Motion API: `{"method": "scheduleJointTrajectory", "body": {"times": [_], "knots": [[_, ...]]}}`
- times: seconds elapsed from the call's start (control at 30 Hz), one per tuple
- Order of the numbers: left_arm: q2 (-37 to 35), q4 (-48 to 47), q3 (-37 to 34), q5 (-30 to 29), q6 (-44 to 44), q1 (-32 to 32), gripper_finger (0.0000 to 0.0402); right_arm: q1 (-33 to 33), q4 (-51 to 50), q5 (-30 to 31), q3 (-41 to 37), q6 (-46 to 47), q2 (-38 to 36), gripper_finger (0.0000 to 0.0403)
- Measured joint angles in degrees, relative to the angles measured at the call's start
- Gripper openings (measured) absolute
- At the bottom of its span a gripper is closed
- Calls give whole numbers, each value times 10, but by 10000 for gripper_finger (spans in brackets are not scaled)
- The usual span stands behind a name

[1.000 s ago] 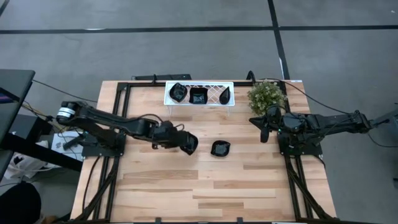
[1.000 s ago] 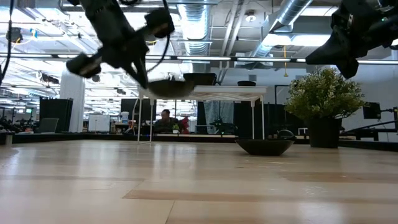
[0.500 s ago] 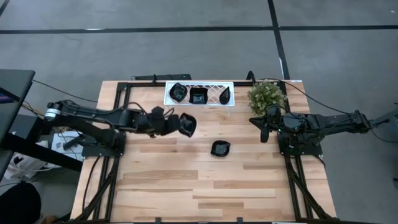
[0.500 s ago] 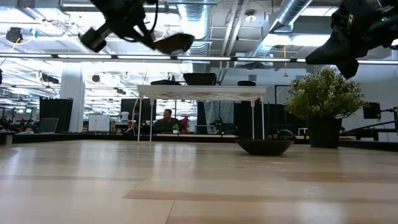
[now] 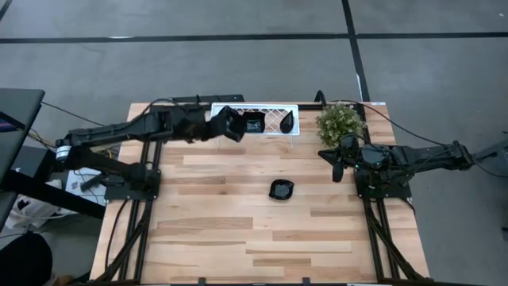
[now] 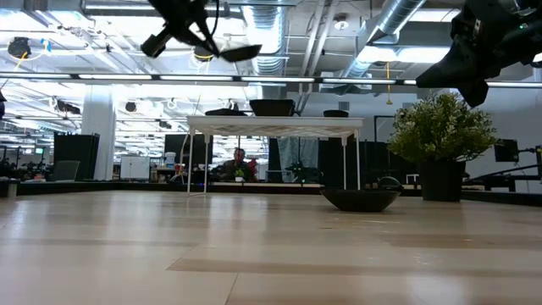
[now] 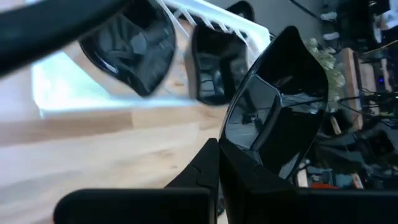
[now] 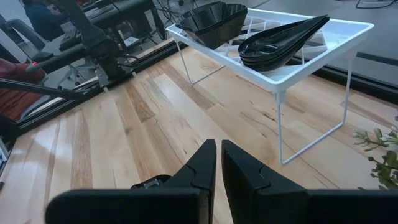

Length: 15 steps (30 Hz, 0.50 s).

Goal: Pick & Place Mini shaped plates
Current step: Stack the leaf-shaped plate on top of the leaf-shaped plate on the shelf

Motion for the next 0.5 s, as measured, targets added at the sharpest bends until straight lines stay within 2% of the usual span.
{"method": "scheduleJointTrajectory", "body": {"times": [0.17,0.33,0.5], "knots": [[0,-5,0,72,61,89,3,0,0,0,0,0,0,21],[0,-32,0,110,112,167,3,0,0,0,0,0,0,21],[0,-38,0,143,142,218,3,0,0,0,0,0,0,21]]}}
